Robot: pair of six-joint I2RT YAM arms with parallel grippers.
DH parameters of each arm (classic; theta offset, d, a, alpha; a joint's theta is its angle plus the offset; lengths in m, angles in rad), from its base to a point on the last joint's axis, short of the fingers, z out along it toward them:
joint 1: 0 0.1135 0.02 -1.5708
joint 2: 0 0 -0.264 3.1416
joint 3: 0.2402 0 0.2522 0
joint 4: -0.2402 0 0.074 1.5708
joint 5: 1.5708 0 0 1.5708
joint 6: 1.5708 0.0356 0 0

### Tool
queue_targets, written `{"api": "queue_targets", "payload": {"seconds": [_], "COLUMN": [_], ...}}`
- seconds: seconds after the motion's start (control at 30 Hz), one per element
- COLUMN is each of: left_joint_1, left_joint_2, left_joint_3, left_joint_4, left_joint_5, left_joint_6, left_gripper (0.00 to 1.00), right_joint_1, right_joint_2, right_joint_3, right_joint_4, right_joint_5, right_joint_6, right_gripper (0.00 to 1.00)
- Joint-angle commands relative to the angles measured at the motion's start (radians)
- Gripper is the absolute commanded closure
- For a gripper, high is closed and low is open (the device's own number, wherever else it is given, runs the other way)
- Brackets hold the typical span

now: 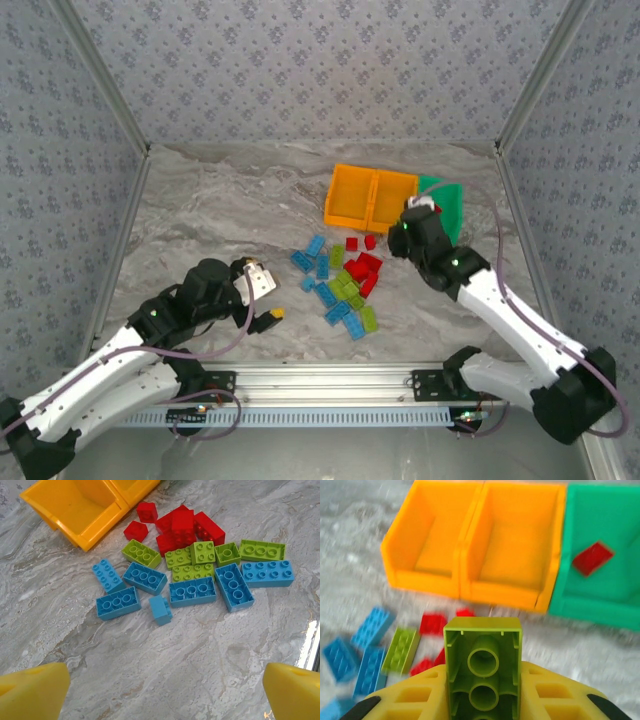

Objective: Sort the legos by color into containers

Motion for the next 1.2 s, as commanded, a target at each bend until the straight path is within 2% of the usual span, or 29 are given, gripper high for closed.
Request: {"api": "queue_targets", "payload": {"seconds": [0.0, 0.2, 0.37, 0.53, 0.6, 0.73, 0.83, 0.97, 1.1, 1.17], "left_joint_1": [-0.005, -0.006, -0.006, -0.006, -0.005, -0.005, -0.006, -0.006, -0.006, -0.005], "left_joint_2": [-0.002, -0.014, -0.017, -0.016, -0.013, -0.003, 0.025, 0.139, 0.308, 0.39], "left_joint_3": [0.001, -0.006, -0.006, -0.008, -0.008, 0.01, 0.058, 0.21, 0.322, 0.345], "left_joint_4": [0.021, 0.015, 0.014, 0.018, 0.021, 0.02, 0.008, -0.086, -0.122, -0.085], "left_joint_5": [-0.015, -0.052, -0.062, -0.062, -0.062, -0.085, -0.179, -0.28, -0.281, -0.285], "left_joint_6": [0.017, 0.019, 0.021, 0.019, 0.018, -0.032, -0.161, -0.457, -0.63, -0.668], "left_gripper": [0.01, 0.01, 0.01, 0.01, 0.01, 0.01, 0.01, 0.04, 0.07, 0.13], "right_joint_1": [-0.104, -0.218, -0.255, -0.257, -0.257, -0.265, -0.261, -0.244, -0.157, -0.054], "right_joint_2": [0.17, 0.527, 0.729, 0.801, 0.779, 0.687, 0.571, 0.313, 0.053, -0.043], "right_joint_3": [0.073, 0.271, 0.385, 0.477, 0.488, 0.479, 0.449, 0.326, 0.173, 0.133], "right_joint_4": [0.151, 0.213, 0.241, 0.16, 0.132, 0.085, 0.049, 0.021, -0.053, -0.158], "right_joint_5": [-0.038, -0.132, -0.194, -0.186, -0.177, -0.167, -0.195, -0.316, -0.411, -0.404], "right_joint_6": [-0.084, -0.089, -0.06, -0.058, -0.056, -0.023, 0.0, 0.04, 0.036, 0.029], "right_gripper": [0.72, 0.73, 0.68, 0.5, 0.44, 0.43, 0.42, 0.36, 0.35, 0.33]}}
